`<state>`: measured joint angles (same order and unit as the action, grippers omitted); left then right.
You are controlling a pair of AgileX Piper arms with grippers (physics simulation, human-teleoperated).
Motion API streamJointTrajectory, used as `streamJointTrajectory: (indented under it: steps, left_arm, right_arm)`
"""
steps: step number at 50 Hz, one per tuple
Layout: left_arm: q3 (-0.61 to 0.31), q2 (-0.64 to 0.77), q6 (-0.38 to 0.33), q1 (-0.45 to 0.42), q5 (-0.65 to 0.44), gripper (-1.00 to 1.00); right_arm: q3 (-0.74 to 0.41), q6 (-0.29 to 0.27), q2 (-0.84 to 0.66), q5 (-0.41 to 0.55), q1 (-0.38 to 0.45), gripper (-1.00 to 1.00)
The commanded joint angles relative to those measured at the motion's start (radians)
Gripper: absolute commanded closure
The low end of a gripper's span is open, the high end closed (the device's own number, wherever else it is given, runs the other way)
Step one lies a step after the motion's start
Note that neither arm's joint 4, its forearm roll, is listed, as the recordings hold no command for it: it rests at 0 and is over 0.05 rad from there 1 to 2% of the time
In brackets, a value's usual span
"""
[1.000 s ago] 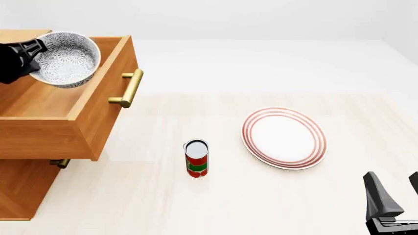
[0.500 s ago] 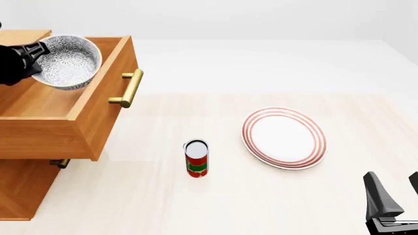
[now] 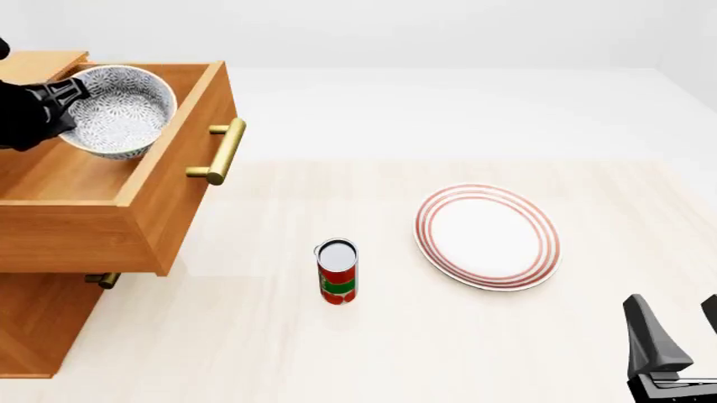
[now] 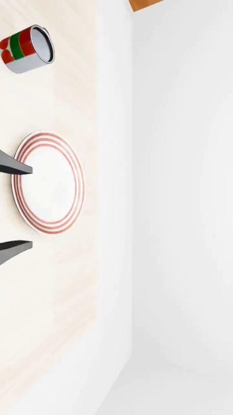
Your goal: Put the bowl in the top drawer of the cabinet.
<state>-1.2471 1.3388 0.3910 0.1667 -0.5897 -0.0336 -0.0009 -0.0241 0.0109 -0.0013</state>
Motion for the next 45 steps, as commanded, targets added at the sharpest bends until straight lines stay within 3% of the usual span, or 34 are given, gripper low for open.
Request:
streamJointTrajectory:
  steps: [1,22,26,27,45]
  left_arm:
    - [0.000,0.002,-0.008,0.001,0.006,1.00]
    - [0.003,0.007,-0.023,0.001,0.005,1.00]
    - [-0.006,0.003,-0.052,-0.002,0.011,1.00]
    - [-0.009,0.002,-0.063,-0.002,0.012,-1.00]
    - [-0.018,-0.007,-0.072,0.004,0.014,-1.00]
  right_arm:
    - [0.000,0.000,0.000,0.000,0.000,-1.00]
    - [0.000,0.000,0.000,0.000,0.000,-1.00]
    - [0.000,0.000,0.000,0.000,0.000,-1.00]
    - [0.000,0.000,0.000,0.000,0.000,-1.00]
    - [0.000,0.000,0.000,0.000,0.000,-1.00]
